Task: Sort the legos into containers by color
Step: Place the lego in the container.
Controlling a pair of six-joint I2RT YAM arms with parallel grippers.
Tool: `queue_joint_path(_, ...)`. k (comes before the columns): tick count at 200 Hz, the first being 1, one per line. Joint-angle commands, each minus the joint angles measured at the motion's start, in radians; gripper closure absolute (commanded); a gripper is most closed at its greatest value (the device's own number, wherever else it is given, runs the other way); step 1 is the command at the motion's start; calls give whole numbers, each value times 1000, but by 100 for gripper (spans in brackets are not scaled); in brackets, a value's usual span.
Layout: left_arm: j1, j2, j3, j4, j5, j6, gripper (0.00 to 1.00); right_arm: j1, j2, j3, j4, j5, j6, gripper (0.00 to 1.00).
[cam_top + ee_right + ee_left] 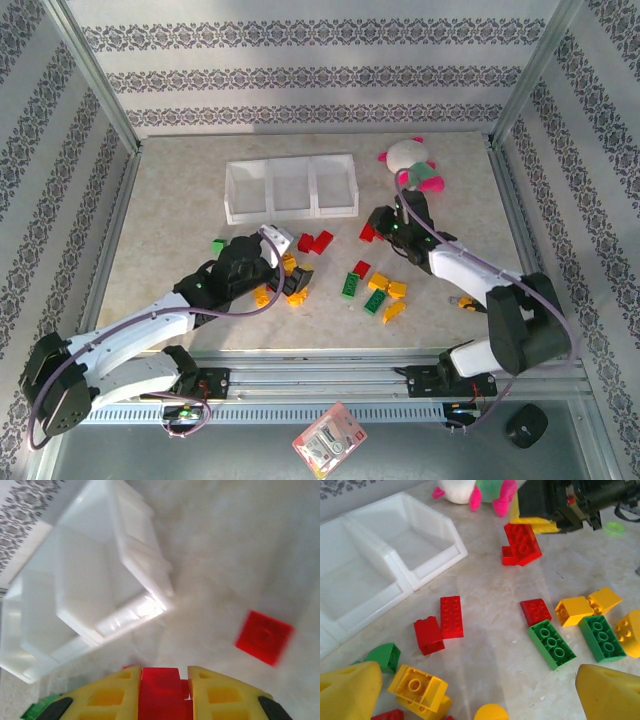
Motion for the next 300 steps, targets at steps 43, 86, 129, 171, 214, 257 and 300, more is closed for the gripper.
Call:
queue_joint_path(43,-12,-87,-36,-106,-127,-103,1,43,333,396,12,97,-206,80)
queue_joint_path(86,-11,-103,-52,-148,-188,-167,1,42,562,650,-3,122,-271,81)
queue_joint_path(129,-10,-88,-36,-156,-232,-207,1,38,710,827,-51,129,-281,78)
queue_joint_path(171,-5,-35,42,-239,-250,-243,1,32,683,884,-83,94,-317,48)
queue_joint_path(214,19,69,143,-349,-270,-298,1,41,491,717,-46,34,-368,34)
queue_joint_path(257,45,206,254,-495,-244,-484,1,58,184,350,42,-29,-420,18)
queue_joint_path(300,48,337,307,-516,-64,-441,2,88,-154,10,57,-92,-484,11)
